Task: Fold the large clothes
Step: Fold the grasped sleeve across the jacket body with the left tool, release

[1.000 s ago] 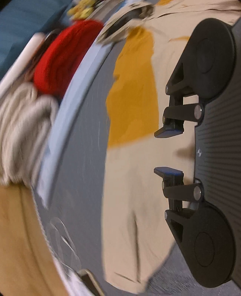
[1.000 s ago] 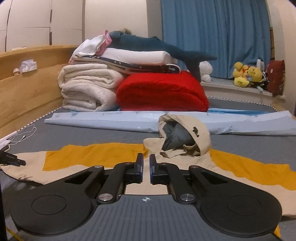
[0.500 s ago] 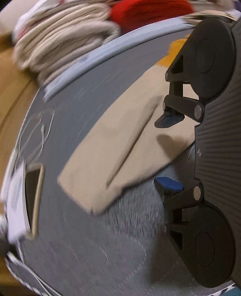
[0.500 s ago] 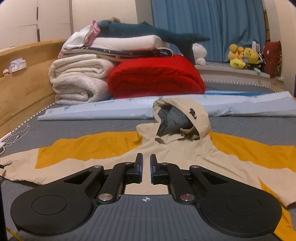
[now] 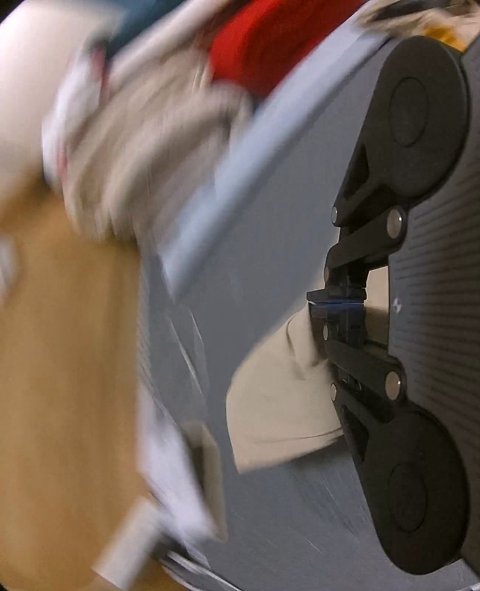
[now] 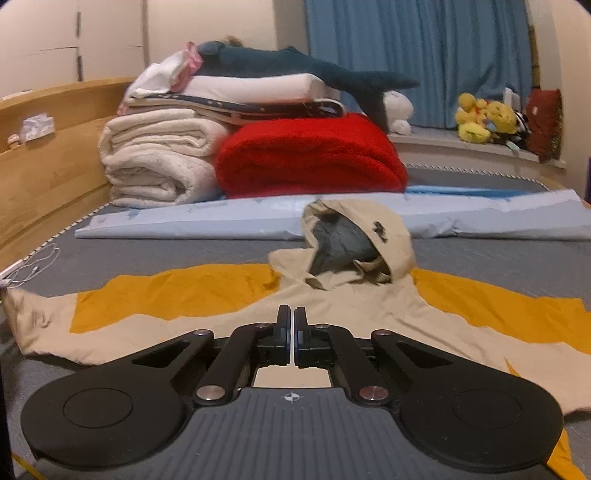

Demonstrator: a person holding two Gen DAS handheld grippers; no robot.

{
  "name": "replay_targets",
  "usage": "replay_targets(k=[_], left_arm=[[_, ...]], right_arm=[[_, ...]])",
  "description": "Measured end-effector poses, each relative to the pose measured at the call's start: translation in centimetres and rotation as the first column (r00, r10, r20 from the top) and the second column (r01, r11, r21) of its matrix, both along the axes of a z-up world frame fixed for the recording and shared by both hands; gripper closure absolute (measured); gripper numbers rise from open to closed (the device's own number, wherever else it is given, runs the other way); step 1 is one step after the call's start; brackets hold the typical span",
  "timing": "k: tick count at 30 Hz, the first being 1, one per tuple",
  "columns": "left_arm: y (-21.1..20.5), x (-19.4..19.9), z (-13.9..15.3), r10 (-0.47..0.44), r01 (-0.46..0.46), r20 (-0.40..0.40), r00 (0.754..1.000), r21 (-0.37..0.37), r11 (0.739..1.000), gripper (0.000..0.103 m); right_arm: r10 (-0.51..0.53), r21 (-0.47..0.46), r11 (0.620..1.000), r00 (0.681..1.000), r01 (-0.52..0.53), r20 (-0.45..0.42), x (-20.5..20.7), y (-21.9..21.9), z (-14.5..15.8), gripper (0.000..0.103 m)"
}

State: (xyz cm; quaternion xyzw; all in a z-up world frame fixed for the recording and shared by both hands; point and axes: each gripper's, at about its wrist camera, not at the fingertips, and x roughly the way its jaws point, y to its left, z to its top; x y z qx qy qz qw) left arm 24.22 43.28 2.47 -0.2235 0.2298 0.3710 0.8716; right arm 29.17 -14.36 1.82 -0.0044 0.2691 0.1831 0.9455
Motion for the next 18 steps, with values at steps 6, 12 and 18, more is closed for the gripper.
replay_targets(k=[6, 12, 18], left_arm=[[-22.8, 4.8, 5.9, -0.489, 0.475, 0.118, 0.864, 0.126, 0.871, 0.103], [-39.5, 5.1, 3.3, -0.886, 0.892, 0.106, 0.452, -0.02, 0.453, 0.079], [-37.7, 6.2, 1.9, -0.833, 0.832, 0.038, 0.553, -0.088, 0.548, 0.07]], right_arm=[[-0.059, -0.005, 0.998, 0.995, 0.059, -0.078, 0.6, -2.3, -0.7, 0.101], [-0.091, 0.0, 0.996, 0.983, 0.092, -0.157, 1.7, -3.8, -1.6, 0.087], [-0.171, 0.05, 0.98, 0.945, 0.192, -0.278, 4.2, -5.7, -3.0, 0.058]])
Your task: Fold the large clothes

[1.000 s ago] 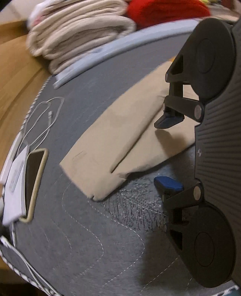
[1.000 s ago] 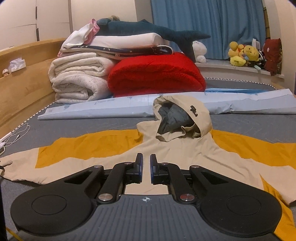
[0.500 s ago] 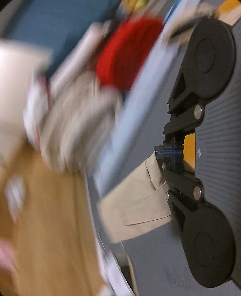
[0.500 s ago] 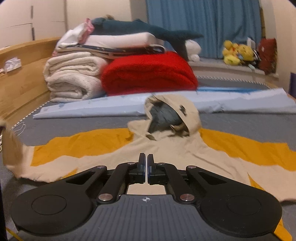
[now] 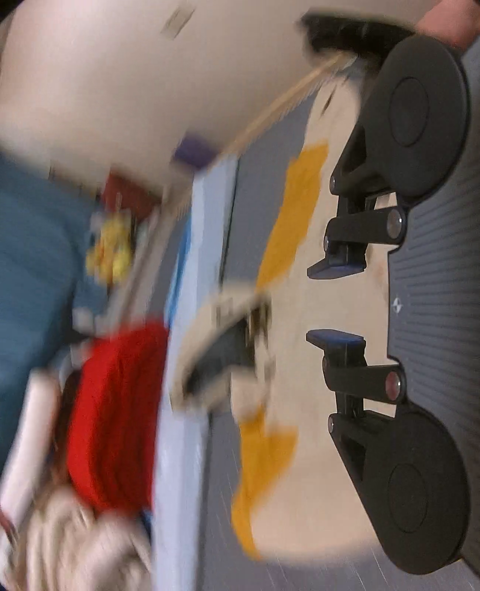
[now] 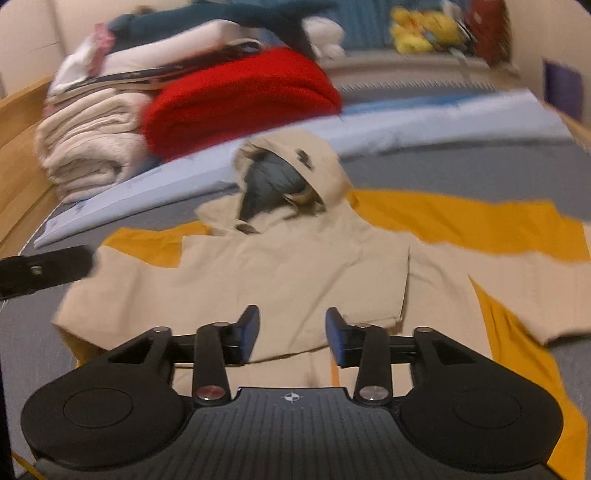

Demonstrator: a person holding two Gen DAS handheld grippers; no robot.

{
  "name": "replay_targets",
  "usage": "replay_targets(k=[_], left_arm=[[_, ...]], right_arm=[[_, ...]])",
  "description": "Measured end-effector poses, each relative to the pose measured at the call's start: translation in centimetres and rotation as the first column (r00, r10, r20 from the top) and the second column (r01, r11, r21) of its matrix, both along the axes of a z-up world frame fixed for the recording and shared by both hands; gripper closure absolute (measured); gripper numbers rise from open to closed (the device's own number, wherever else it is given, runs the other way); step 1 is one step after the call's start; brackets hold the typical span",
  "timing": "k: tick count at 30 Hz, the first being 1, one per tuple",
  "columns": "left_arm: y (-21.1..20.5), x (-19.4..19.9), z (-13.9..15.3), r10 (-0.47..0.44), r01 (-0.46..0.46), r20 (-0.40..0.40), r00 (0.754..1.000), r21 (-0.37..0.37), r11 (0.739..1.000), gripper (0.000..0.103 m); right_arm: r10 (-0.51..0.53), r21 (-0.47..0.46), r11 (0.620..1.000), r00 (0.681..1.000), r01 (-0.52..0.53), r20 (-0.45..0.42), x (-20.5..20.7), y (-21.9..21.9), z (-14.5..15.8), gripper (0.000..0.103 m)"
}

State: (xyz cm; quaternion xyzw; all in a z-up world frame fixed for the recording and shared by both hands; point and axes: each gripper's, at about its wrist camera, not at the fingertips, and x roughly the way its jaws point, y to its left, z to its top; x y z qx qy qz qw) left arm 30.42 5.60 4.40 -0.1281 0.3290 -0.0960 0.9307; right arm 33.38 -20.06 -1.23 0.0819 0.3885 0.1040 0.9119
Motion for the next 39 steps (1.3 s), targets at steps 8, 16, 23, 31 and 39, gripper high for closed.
replay_targets(k=[8, 16, 23, 31, 39], left_arm=[[7.6, 5.0, -2.0, 0.33, -0.297, -0.166, 0.929, 0.195, 0.935, 0.07], [10.1, 6.2, -1.5, 0.363, -0.328, -0.155, 0.919, 0.211, 0.921, 0.063], [12.3, 6.4, -1.7, 0.41, -0.375, -0.161, 0.898, 0.209, 0.903, 0.063], [12.9, 6.9, -2.3, 0.407, -0.371, -0.175, 0.897, 0.208, 0.905, 0.063], [11.7, 7.6, -4.5, 0.333, -0.288, -0.243, 0.911, 0.202, 0.936, 0.063]], right_arm=[[-0.244, 0.14, 0.946, 0.925, 0.293, -0.291, 2.9, -4.4, -5.6, 0.055], [-0.335, 0.314, 0.83, 0.861, 0.462, -0.382, 4.2, -6.9, -9.1, 0.055], [-0.373, 0.297, 0.832, 0.868, 0.469, -0.328, 6.2, -8.3, -9.4, 0.096], [-0.416, 0.283, 0.882, 0.905, 0.377, 0.09, 3.4, -8.6, -0.5, 0.101], [-0.575, 0.055, 0.815, 0.795, 0.576, 0.196, 3.5, -11.7, 0.9, 0.097]])
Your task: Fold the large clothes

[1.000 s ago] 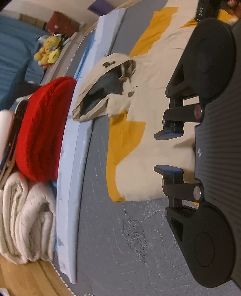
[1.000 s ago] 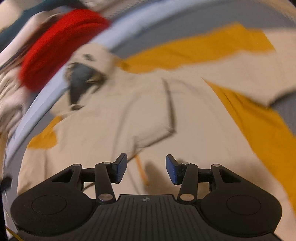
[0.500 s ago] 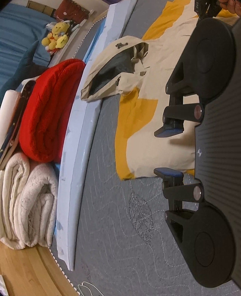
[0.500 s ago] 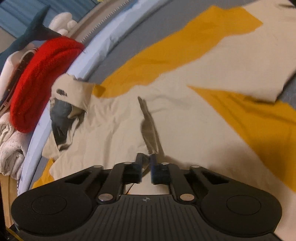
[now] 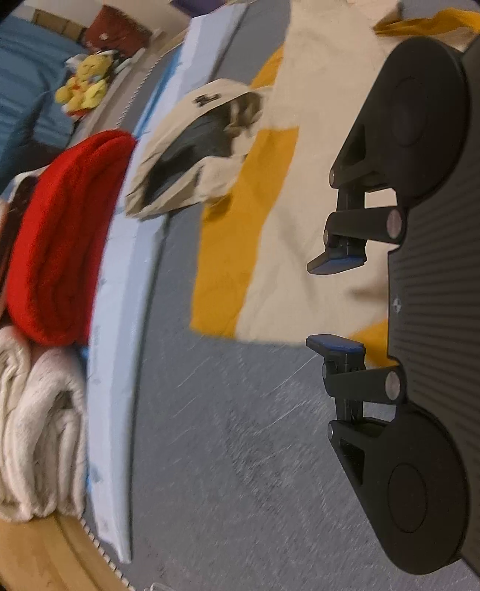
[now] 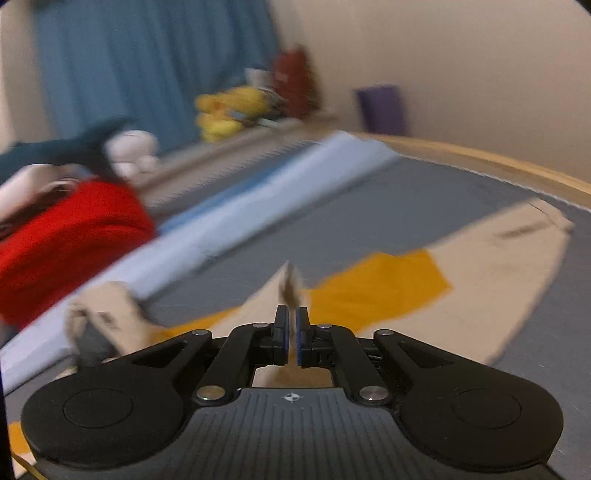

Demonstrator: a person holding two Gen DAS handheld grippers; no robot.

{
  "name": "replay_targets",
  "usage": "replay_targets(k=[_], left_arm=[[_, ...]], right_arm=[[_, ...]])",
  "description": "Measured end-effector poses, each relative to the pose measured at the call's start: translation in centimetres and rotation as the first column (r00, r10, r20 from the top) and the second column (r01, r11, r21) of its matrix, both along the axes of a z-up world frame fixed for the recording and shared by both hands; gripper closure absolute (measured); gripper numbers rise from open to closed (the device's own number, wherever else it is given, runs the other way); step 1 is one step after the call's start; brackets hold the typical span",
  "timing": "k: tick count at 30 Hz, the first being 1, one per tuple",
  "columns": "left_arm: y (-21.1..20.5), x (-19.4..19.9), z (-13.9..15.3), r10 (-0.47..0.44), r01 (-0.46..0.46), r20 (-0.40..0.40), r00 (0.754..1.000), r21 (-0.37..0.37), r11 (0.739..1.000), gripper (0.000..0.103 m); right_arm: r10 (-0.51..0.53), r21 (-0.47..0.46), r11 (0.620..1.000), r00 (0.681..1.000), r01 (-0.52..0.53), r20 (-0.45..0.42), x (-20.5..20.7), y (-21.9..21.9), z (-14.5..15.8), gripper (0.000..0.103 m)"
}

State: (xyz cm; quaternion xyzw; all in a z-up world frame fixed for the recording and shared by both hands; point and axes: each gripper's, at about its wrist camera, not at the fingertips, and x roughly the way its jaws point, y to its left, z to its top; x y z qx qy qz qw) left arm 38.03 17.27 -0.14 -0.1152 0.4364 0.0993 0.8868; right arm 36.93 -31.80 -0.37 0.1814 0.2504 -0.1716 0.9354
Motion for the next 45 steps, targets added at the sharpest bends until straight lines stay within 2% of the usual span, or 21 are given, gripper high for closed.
replay_targets(k=[3, 6, 7, 8, 9, 11, 14, 16, 17, 20, 23, 25, 26, 28, 30, 34, 37, 39, 40, 42, 45], left_arm=[[-0.6, 0.2, -1.5, -0.039, 0.038, -0.045, 0.998, -0.018, 0.999, 0.063], [-0.6, 0.2, -3.5, -0.038, 0.031, -0.097, 0.995, -0.072, 0.997, 0.063], [-0.5, 0.3, -4.5, -0.036, 0.025, -0.138, 0.99, -0.077, 0.997, 0.063], [-0.4, 0.3, -5.6, -0.029, 0.019, -0.195, 0.98, -0.054, 0.998, 0.064], [-0.4, 0.2, -6.6, -0.016, 0.012, -0.244, 0.97, -0.019, 1.0, 0.064], [-0.1, 0.1, -7.6, 0.011, -0.007, -0.282, 0.959, 0.014, 1.0, 0.061], [-0.4, 0.1, -6.2, 0.025, -0.022, -0.236, 0.971, 0.014, 1.0, 0.063], [-1.0, 0.0, -5.0, -0.004, 0.005, -0.191, 0.982, 0.005, 1.0, 0.063], [-1.3, 0.1, -5.1, -0.016, 0.018, -0.193, 0.981, 0.009, 1.0, 0.062], [-1.1, 0.0, -7.6, -0.001, 0.008, -0.288, 0.958, 0.023, 1.0, 0.062], [-1.3, 0.0, -6.8, 0.004, 0.008, -0.273, 0.962, 0.041, 0.999, 0.061], [-1.5, -0.2, -6.1, -0.005, 0.02, -0.24, 0.971, 0.059, 0.998, 0.061], [-1.3, -0.1, -6.5, 0.001, 0.016, -0.255, 0.967, 0.065, 0.998, 0.061], [-0.2, -0.2, -8.1, 0.038, -0.033, -0.296, 0.954, 0.022, 0.999, 0.058], [-0.1, -0.1, -7.4, 0.051, -0.043, -0.29, 0.956, 0.033, 0.999, 0.057], [-1.8, 0.2, -4.7, 0.011, 0.005, -0.206, 0.978, 0.078, 0.997, 0.058], [-1.9, 0.6, -6.2, 0.014, -0.008, -0.264, 0.964, 0.022, 1.0, 0.058], [-1.9, 0.7, -6.4, 0.029, -0.017, -0.279, 0.96, 0.046, 0.999, 0.058], [-2.1, 0.9, -5.7, 0.03, -0.013, -0.27, 0.963, 0.061, 0.998, 0.058], [-3.0, 0.7, -3.6, 0.017, -0.001, -0.199, 0.98, 0.077, 0.997, 0.057], [-5.2, 0.2, -0.3, -0.057, 0.065, -0.101, 0.993, 0.074, 0.995, 0.048]], right_arm=[[-0.008, 0.02, 1.0, 1.0, 0.008, -0.012, 0.3, -1.0, -0.3, 0.097], [0.067, 0.096, 0.993, 0.997, -0.063, -0.036, 1.2, -1.0, -1.1, 0.087], [0.111, 0.141, 0.985, 0.992, -0.101, -0.062, 1.7, -1.0, -1.7, 0.082], [0.145, 0.176, 0.976, 0.986, -0.128, -0.085, 2.4, -0.6, -2.3, 0.075], [0.186, 0.224, 0.962, 0.976, -0.157, -0.115, 3.0, -0.7, -3.1, 0.073], [0.222, 0.296, 0.941, 0.958, -0.162, -0.182, 3.9, -0.6, -5.1, 0.072], [0.211, 0.325, 0.938, 0.942, -0.12, -0.261, 4.5, -0.3, -6.9, 0.072], [0.208, 0.331, 0.937, 0.937, -0.108, -0.282, 4.5, -0.2, -7.6, 0.071], [0.211, 0.333, 0.937, 0.932, -0.107, -0.294, 4.5, -0.2, -7.9, 0.071], [0.218, 0.306, 0.947, 0.9, -0.102, -0.377, 4.8, -0.2, -9.3, 0.07], [0.212, 0.314, 0.945, 0.905, -0.093, -0.37, 4.8, 0.0, -9.0, 0.068], [0.234, 0.292, 0.947, 0.913, -0.136, -0.333, 5.0, 0.8, -7.9, 0.068], [0.242, 0.28, 0.948, 0.916, -0.152, -0.321, 4.8, 0.9, -7.8, 0.066], [0.253, 0.269, 0.948, 0.914, -0.169, -0.318, 4.9, 1.2, -7.7, 0.065], [0.247, 0.282, 0.947, 0.91, -0.154, -0.334, 4.9, 0.9, -8.1, 0.065], [0.244, 0.265, 0.951, 0.912, -0.158, -0.331, 5.1, 0.9, -8.1, 0.065], [0.235, 0.265, 0.954, 0.899, -0.141, -0.369, 5.0, 0.3, -9.3, 0.064], [0.222, 0.284, 0.952, 0.898, -0.115, -0.381, 4.8, -0.2, -9.7, 0.064], [0.221, 0.289, 0.951, 0.901, -0.114, -0.372, 4.7, -0.3, -9.3, 0.064], [0.224, 0.255, 0.957, 0.911, -0.138, -0.346, 4.7, 0.0, -8.3, 0.064], [0.23, 0.166, 0.968, 0.931, -0.189, -0.282, 4.0, 0.5, -5.7, 0.064]])
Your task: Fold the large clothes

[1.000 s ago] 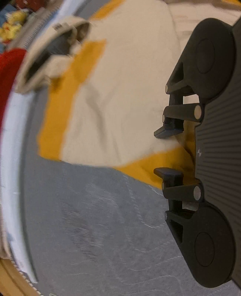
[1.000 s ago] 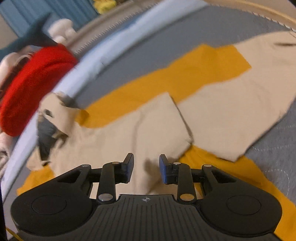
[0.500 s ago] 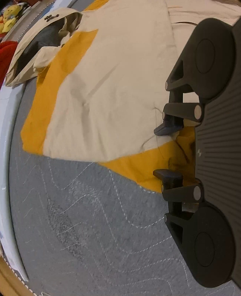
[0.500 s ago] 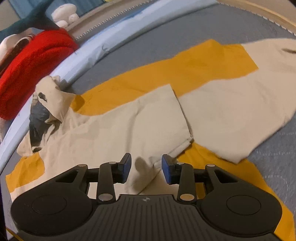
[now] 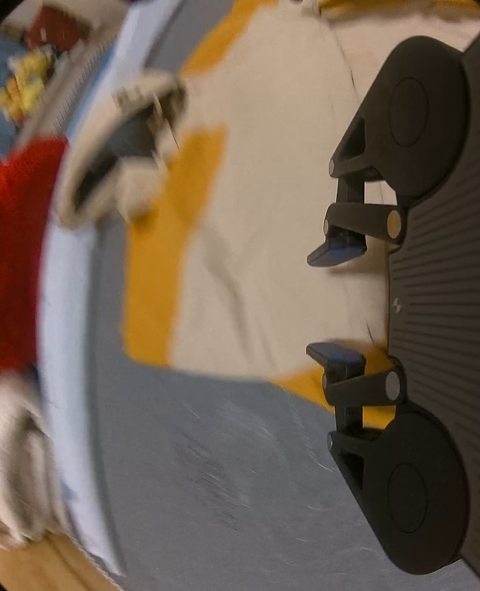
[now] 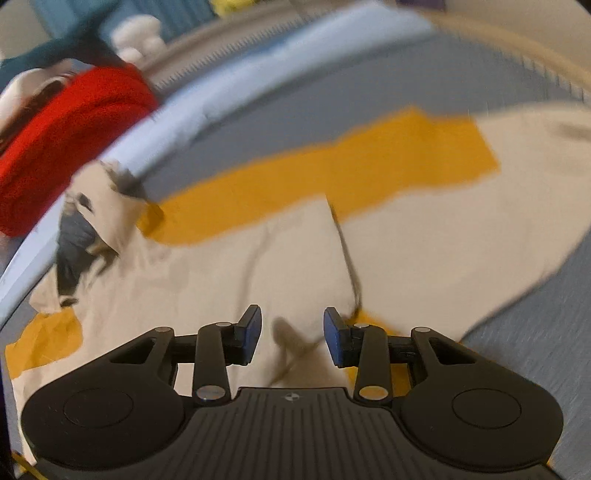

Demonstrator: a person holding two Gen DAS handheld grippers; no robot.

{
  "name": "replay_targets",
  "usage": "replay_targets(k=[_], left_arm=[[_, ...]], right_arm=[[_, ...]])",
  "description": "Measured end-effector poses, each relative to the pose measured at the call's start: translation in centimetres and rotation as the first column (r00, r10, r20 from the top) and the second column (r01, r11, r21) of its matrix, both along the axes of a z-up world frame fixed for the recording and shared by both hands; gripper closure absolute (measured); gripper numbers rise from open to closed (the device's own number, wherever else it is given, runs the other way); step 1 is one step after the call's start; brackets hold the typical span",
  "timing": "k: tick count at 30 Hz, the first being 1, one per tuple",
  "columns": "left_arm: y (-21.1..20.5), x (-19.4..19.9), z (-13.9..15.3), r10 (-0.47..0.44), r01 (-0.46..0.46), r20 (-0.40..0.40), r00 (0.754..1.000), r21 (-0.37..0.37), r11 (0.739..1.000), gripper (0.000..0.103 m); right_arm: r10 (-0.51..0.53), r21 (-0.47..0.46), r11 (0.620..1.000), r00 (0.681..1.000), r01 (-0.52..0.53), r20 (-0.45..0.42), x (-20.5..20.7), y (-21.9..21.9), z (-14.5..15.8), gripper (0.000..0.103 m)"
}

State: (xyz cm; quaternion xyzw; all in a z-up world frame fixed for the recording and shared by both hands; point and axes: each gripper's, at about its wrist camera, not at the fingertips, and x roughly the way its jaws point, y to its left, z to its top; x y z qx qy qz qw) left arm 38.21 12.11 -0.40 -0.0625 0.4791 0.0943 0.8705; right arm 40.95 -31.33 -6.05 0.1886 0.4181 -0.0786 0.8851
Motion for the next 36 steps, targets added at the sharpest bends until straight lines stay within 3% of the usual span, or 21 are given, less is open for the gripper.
replay_targets(k=[2, 4, 9, 11, 26, 30, 36], left_arm=[[-1.9, -0.6, 2.2, -0.073, 0.072, 0.069, 0.995, 0.022, 0.997, 0.037], [-4.4, -1.2, 3.3, -0.143, 0.136, 0.113, 0.983, 0.063, 0.989, 0.033], [-8.7, -3.0, 3.6, -0.241, 0.232, 0.144, 0.96, 0.077, 0.97, 0.03], [-9.8, -3.1, 3.2, -0.262, 0.253, 0.153, 0.953, 0.077, 0.964, 0.029], [-11.4, -2.6, 1.8, -0.277, 0.259, 0.194, 0.941, 0.114, 0.959, 0.028], [-11.4, -2.4, 1.5, -0.272, 0.253, 0.191, 0.943, 0.115, 0.961, 0.028], [-11.3, -1.9, 1.4, -0.277, 0.26, 0.193, 0.941, 0.109, 0.959, 0.028]], right_arm=[[0.02, -0.038, 0.999, 0.999, -0.018, 0.049, -0.6, 0.4, 1.5, 0.063], [0.062, -0.08, 0.995, 0.994, -0.055, 0.088, -1.4, 1.1, 3.0, 0.061], [0.154, -0.209, 0.97, 0.978, -0.122, 0.141, -3.3, 2.6, 5.9, 0.055], [0.163, -0.221, 0.967, 0.974, -0.127, 0.155, -4.1, 2.6, 6.6, 0.054], [0.146, -0.252, 0.962, 0.976, -0.102, 0.164, -6.7, -1.0, 7.4, 0.052], [0.115, -0.223, 0.972, 0.977, -0.074, 0.179, -6.8, -3.6, 7.2, 0.052], [-0.014, -0.179, 0.982, 0.97, 0.059, 0.241, -7.5, -10.1, 7.3, 0.053]])
